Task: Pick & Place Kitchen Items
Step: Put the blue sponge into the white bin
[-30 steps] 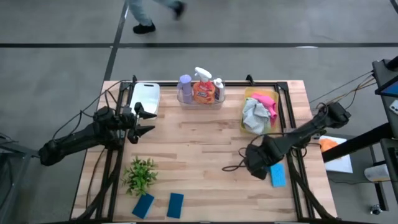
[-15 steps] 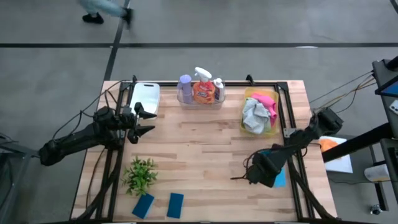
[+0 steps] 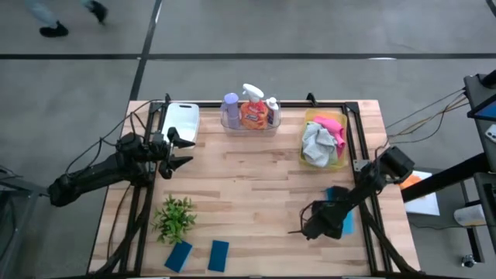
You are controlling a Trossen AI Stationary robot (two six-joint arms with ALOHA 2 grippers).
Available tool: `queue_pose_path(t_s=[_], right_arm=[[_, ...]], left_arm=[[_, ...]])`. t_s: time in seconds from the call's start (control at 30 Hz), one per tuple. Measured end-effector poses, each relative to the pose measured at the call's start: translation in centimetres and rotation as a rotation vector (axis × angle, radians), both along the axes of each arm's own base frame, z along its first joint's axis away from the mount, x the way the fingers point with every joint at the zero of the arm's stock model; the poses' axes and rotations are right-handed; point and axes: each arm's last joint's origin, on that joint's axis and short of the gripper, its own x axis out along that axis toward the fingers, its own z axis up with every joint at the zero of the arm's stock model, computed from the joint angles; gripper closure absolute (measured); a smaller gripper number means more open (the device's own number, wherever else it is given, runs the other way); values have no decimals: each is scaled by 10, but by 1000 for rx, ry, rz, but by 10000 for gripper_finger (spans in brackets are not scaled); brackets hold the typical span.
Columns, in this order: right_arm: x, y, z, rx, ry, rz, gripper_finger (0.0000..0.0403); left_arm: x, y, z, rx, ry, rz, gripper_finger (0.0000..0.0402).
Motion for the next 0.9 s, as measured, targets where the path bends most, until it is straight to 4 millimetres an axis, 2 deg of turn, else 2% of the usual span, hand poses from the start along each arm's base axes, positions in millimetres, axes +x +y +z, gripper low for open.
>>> queue_pose_path(t_s=[0.23, 0.5, 0.9], right_arm=[[10, 0, 4, -63, -191, 111, 112], [30, -4, 20, -119, -527, 228, 112], [93, -33, 31, -129, -895, 352, 112]], left_arm=[[0, 0, 1, 3, -8, 0, 115], [0, 0, 3, 1, -29, -2, 115], [-1, 0, 5, 4, -44, -2, 115]])
